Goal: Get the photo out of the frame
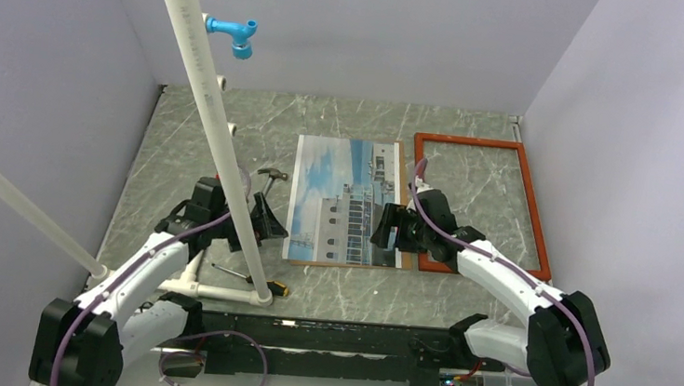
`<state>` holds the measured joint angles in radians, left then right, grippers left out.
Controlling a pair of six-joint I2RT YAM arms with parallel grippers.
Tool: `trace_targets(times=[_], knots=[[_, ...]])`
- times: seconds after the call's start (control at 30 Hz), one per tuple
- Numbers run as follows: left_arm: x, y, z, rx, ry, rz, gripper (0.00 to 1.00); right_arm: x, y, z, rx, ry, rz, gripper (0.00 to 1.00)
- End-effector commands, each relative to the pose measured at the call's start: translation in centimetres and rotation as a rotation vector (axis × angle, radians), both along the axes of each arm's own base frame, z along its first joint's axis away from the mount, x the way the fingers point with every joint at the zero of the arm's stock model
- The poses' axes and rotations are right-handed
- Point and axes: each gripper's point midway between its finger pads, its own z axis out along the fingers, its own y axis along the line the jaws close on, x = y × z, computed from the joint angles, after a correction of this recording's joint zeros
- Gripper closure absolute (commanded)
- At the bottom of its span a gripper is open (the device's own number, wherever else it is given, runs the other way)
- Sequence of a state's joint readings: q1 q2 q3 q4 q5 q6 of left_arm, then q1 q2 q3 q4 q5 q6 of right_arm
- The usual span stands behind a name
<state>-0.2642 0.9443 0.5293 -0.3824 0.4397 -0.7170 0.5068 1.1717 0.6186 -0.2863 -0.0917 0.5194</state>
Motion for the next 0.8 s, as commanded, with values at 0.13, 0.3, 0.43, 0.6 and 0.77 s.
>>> trace_targets(times=[0.13, 0.3, 0.43, 0.6, 0.77], knots=[[1.8, -2.2, -1.7, 0.033, -0.021, -0.059, 0.07, 1.2, 4.2, 1.7, 0.195, -0.047, 0.113, 0.23], [2.0, -2.7, -3.1, 0.056, 0.003, -0.045, 0.06, 1.5, 3.0, -0.6, 0.103, -0.017, 0.086, 0.28], [1.8, -3.5, -4.0, 0.055, 0.026, -0.067, 0.06, 1.1, 2.7, -1.5, 0.091, -0.005, 0.082, 0.28], [1.6, -4.9, -4.7, 0.035, 0.050, -0.101, 0.07, 0.8, 2.7, -2.2, 0.097, 0.010, 0.077, 0.28], [1.6, -5.3, -4.6, 0.044, 0.048, -0.104, 0.09, 0.7, 2.8, -2.7, 0.098, 0.021, 0.083, 0.28]])
